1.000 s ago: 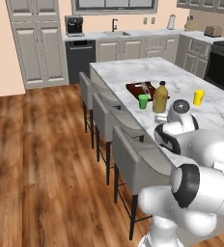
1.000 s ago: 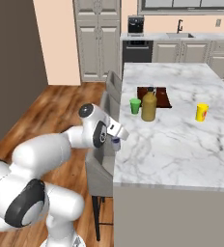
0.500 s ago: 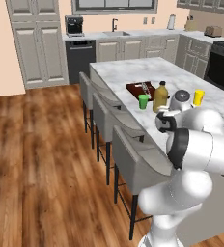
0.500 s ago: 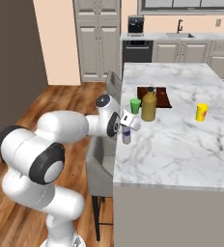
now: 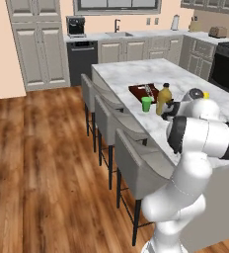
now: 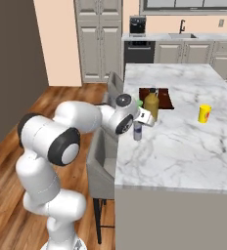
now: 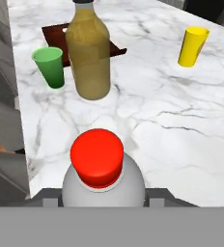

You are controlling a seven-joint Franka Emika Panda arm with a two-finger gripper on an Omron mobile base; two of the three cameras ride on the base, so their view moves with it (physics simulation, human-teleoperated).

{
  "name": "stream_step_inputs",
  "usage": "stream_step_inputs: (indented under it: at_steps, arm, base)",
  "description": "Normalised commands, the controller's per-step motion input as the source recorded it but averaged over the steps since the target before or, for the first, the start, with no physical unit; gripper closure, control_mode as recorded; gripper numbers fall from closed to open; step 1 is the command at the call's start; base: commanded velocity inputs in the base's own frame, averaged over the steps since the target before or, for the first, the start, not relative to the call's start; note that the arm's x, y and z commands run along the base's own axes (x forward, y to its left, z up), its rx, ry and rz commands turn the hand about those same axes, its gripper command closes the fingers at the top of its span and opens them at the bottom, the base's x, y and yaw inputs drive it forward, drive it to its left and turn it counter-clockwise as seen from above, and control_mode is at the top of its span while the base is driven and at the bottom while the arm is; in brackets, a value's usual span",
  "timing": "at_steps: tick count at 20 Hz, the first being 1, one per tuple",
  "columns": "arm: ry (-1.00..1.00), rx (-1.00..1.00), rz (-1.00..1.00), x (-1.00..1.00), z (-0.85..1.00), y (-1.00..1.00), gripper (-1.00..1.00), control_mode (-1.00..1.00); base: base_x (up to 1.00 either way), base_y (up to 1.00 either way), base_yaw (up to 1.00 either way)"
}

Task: Place the drinks on the dining counter in a tight cluster.

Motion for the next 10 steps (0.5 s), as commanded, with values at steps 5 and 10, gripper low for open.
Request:
stream_step_inputs:
  at_steps: [5, 10]
  arm:
    - [0.0, 0.0, 0.15, 0.45, 0.02, -0.43, 1.0, -1.0]
    - [0.0, 0.0, 0.09, 0.44, 0.01, -0.31, 1.0, -1.0]
  base:
    - [0.0, 0.0, 0.0]
    - [0.0, 0.0, 0.0]
